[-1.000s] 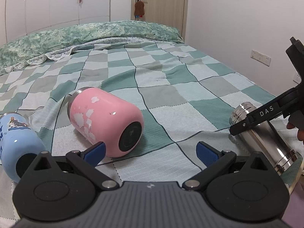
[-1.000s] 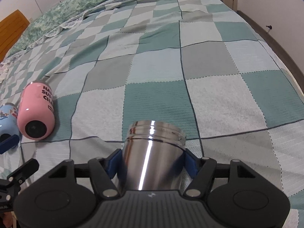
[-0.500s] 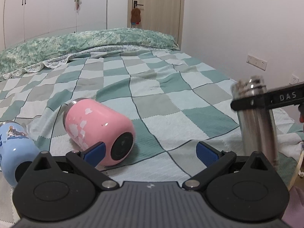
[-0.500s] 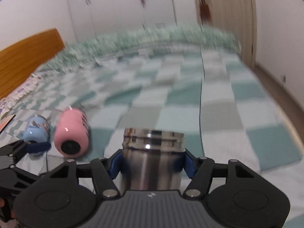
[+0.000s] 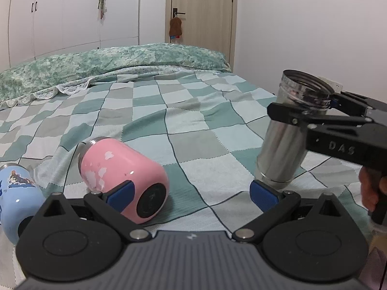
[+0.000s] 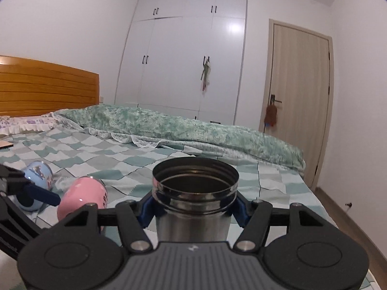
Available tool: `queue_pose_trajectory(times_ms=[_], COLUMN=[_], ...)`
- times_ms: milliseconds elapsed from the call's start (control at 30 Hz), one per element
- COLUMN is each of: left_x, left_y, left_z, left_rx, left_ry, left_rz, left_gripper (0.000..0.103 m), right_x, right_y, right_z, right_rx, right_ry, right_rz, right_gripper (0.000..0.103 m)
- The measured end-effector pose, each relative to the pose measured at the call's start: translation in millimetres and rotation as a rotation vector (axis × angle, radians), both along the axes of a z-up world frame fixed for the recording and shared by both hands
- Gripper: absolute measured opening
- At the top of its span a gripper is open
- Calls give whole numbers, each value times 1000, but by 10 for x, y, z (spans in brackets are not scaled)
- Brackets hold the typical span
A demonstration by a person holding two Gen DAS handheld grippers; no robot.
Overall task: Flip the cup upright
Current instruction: 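Rotate the silver cup upright with the right tool and lower it, then open the right tool and withdraw from the upright silver cup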
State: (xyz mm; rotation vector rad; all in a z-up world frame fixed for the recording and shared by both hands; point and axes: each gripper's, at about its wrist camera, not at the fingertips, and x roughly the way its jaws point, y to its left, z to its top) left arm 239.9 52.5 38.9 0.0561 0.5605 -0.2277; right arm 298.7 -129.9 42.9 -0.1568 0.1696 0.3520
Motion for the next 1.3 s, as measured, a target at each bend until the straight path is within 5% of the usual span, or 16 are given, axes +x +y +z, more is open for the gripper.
queue_pose_trajectory(times_ms=[200,500,600,733,1067,1300], left_x=[26,40,8,-109,-884,-1488], left_y=[11,21,11,-10,-77,-108], left_z=[-60,-92,-69,2,177,57], left_rx=[5,10,10,8,-24,-92], left_ry=[9,15,5,-13,-131,-172], left_rz=[5,9,10,19,63,110], left_gripper=[103,103,103,103,103,103], right_x=[38,10,-32,-191,-915,-1466], right_y=[35,-5,-63,-118,-262,-318], right_z=[-263,-259,-252,-187,67,-43], right_rx=[8,28,73,97,130,123], right_ry=[2,4,11,-22,-68,-38], right_rz=[0,4,15,18,42,49], right_gripper=[62,63,89,97,103,103])
